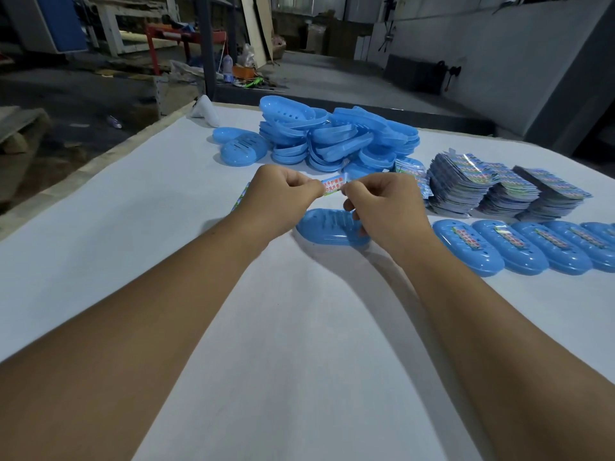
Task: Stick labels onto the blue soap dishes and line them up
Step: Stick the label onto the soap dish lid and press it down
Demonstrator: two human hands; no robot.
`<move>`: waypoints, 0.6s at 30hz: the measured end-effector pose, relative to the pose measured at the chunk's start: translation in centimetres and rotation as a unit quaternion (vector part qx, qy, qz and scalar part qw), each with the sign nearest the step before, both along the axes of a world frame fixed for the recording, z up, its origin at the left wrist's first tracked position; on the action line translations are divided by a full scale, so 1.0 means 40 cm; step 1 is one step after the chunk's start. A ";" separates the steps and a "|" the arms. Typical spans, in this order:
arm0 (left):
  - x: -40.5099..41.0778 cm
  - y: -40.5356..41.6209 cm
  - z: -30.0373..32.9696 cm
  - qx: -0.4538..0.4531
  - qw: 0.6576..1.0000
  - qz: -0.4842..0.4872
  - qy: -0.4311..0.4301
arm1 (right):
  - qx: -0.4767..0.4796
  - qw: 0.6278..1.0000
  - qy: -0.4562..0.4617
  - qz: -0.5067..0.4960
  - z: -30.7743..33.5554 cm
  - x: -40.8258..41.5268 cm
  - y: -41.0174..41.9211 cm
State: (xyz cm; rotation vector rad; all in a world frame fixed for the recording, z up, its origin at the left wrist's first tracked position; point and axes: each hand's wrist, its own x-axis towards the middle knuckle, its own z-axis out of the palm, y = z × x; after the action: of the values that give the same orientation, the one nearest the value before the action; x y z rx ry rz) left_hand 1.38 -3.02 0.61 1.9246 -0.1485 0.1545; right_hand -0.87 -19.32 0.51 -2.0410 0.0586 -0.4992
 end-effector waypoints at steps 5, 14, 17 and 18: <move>0.003 0.002 -0.006 0.007 1.000 -0.022 -0.007 | 0.001 0.999 0.012 -0.039 -0.004 0.014 -0.033; 0.017 0.004 -0.017 0.070 0.997 -0.024 -0.031 | 0.003 0.999 0.047 -0.021 0.005 0.016 -0.038; 0.021 -0.001 -0.023 0.073 0.997 -0.016 -0.021 | 0.022 0.997 0.077 -0.019 0.010 0.016 -0.048; 0.020 -0.004 -0.025 0.076 0.997 -0.013 -0.019 | 0.030 0.996 0.081 -0.020 0.010 0.015 -0.051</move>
State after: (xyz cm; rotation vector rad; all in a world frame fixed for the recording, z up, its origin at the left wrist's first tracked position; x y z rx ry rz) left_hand 2.19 -3.19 -0.41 2.0718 -0.2164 0.1648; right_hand -0.27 -21.35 0.92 -2.0217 0.2112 -0.3512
